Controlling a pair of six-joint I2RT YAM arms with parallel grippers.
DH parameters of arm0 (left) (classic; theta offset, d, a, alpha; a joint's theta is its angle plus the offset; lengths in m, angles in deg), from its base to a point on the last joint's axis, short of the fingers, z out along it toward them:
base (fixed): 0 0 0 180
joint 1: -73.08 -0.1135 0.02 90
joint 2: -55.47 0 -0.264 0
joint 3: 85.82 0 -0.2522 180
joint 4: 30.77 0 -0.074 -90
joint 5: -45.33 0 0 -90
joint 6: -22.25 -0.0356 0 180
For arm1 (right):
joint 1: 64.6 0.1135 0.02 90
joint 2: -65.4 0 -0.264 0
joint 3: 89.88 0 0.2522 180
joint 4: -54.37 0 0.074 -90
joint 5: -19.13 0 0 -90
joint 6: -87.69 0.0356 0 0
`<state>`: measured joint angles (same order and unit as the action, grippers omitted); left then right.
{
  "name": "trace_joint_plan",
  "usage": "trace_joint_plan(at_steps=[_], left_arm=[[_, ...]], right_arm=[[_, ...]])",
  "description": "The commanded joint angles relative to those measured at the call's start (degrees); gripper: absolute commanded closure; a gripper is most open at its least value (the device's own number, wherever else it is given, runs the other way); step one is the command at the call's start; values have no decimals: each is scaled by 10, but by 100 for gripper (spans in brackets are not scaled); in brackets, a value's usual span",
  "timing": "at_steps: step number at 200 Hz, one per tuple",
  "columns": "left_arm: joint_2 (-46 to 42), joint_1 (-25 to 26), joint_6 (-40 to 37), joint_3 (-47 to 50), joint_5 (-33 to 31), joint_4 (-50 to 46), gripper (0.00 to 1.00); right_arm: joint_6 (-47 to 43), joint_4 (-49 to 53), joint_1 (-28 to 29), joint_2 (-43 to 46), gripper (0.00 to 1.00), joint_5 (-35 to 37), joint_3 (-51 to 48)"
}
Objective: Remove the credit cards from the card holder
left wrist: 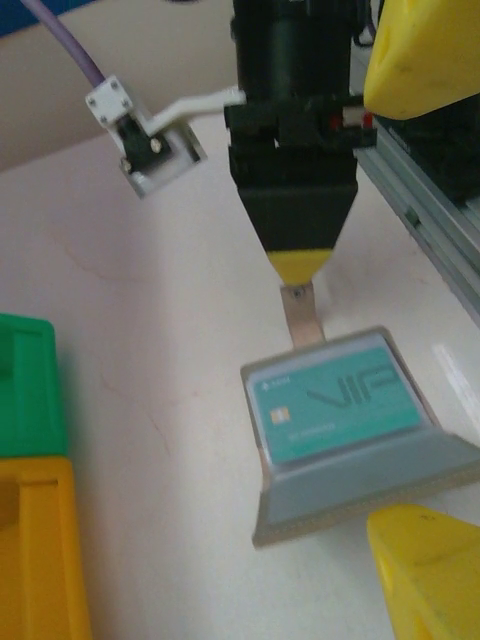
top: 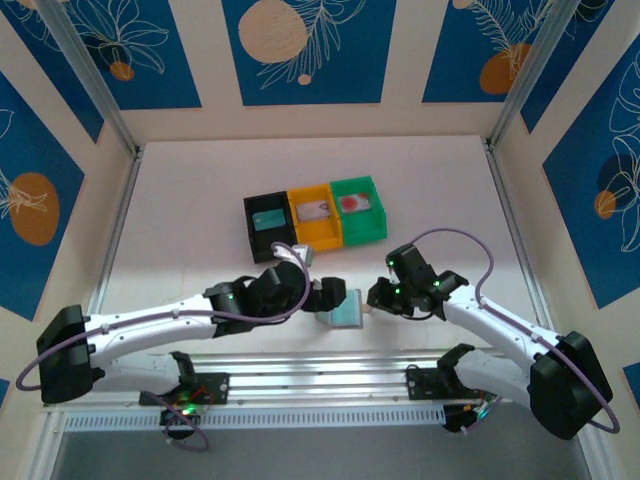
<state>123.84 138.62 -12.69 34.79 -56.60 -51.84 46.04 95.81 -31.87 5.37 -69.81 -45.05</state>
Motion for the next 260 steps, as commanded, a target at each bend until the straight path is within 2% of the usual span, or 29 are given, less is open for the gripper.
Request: trace_joint_plan(at_steps=[1,62,88,140,172,260], left_arm=[[26,7,17,-15,22,35,1],[96,11,48,-28,49,90,2],[118,12,55,-27,49,104,3],[147,11,80,4,48,153,5],[146,10,103,44,41,190,6],[132,10,136,103,13,202,11]], right_arm=[[-2,1,-6,8,79,-11,-10],[10,-8,-7,35,80,-32,-3],[21,-15,0,40,89,-49,9],[48,-71,26,22,100,-63,-6],[64,-111,47,-2,100,-53,-20],[79,-161,66,-53,100,-20,-30]])
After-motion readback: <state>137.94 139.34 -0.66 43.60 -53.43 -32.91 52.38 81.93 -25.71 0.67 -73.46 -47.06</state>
